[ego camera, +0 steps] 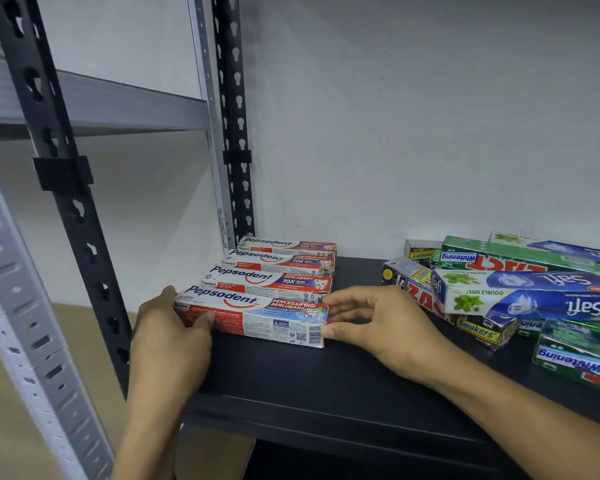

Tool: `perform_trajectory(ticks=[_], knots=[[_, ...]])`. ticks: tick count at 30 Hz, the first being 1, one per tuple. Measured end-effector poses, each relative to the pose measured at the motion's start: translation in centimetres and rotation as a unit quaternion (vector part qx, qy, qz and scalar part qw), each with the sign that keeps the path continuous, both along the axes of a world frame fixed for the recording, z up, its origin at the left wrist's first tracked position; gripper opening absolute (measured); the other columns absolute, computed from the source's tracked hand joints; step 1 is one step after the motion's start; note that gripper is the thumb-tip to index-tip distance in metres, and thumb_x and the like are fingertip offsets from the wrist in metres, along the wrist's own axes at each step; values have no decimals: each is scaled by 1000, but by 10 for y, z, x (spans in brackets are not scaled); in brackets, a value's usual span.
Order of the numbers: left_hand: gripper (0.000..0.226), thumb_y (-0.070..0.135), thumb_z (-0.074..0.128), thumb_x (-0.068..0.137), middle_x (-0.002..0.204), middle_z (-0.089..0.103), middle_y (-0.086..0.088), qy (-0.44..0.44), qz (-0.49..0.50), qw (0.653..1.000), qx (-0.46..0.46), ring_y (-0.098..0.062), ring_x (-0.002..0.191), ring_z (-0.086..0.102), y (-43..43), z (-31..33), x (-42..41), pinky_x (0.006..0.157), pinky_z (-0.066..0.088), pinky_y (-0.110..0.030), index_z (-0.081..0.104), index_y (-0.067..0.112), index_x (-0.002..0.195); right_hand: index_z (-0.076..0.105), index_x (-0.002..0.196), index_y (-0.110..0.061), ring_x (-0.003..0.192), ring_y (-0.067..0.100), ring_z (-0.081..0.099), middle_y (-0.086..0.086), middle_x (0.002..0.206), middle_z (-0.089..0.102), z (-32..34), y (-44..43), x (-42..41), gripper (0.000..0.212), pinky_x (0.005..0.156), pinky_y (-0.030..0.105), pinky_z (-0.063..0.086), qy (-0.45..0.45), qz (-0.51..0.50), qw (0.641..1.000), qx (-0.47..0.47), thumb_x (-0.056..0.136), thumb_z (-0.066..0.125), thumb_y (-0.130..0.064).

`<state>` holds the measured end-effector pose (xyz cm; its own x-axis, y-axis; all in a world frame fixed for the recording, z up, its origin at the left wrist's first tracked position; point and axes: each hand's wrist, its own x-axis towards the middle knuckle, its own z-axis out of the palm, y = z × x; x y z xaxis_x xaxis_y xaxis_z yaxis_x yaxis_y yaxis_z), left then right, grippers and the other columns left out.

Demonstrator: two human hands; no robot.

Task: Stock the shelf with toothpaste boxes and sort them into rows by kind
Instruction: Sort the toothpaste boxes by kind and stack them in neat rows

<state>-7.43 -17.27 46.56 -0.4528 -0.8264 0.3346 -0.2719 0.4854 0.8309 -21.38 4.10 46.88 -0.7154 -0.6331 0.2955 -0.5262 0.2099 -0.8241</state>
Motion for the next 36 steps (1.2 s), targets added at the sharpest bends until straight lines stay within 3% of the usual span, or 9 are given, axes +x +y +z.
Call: perform_trajectory(ticks=[7,11,13,19,25,28,31,33,36], knots=[[58,19,71,91,142,54,-12,-8,9,1000,-4,-34,129,52,-1,0,-1,98,43,-42,48,8,144,74,114,-22,91,2,72,-8,98,77,-2,-2,-1,44,90,26,57,5,2,1000,-6,72,88,-18],[40,13,69,91,132,60,-15,-5,12,1000,0,-36,119,55,2,1,0,83,38,-34,56,6,128,73,115,-24,92,0,72,-9,98,77,-2,-1,-1,45,90,25,57,13,1,1000,-1,72,88,-21],[39,12,69,91,131,60,-15,-6,11,1000,0,-37,118,56,4,3,0,83,38,-34,56,6,127,73,115,-24,92,0,71,-10,99,76,-1,-1,0,45,89,24,57,15,1,1000,1,73,87,-21],[55,15,69,91,140,56,-15,-16,9,1000,-15,-37,127,52,4,3,1,99,43,-41,49,5,141,73,116,-23,92,0,71,-10,100,76,-2,0,-1,45,89,24,58,18,7,1000,1,73,87,-22],[44,17,68,90,130,59,-17,-20,0,1000,-22,-40,119,56,4,1,3,93,47,-47,53,7,130,72,119,-21,93,2,72,-8,101,76,0,3,2,48,88,24,58,18,18,1000,-1,74,87,-22],[58,12,64,92,149,44,-17,0,4,999,-39,-37,137,41,11,0,7,109,37,-47,41,5,145,72,119,-24,90,1,71,-9,99,75,5,10,7,46,85,21,57,39,15,999,2,75,87,-21],[64,10,62,93,153,38,-16,28,-2,995,-94,-32,143,34,19,0,11,116,30,-45,36,5,150,71,120,-25,91,-1,66,-13,102,71,6,34,6,40,83,18,55,172,-35,984,29,82,82,-22],[56,7,62,93,152,39,-14,55,-13,989,-140,-29,142,35,24,-1,13,116,30,-39,43,6,146,71,118,-24,96,3,62,-11,107,69,11,61,1,32,90,20,49,335,-80,937,56,86,77,-22],[45,0,61,92,151,39,-11,95,-44,970,-218,-14,137,36,39,-2,17,107,23,-5,54,8,136,73,113,-20,103,24,61,-1,110,69,22,106,-13,31,96,39,46,508,-137,846,84,83,77,-17]])
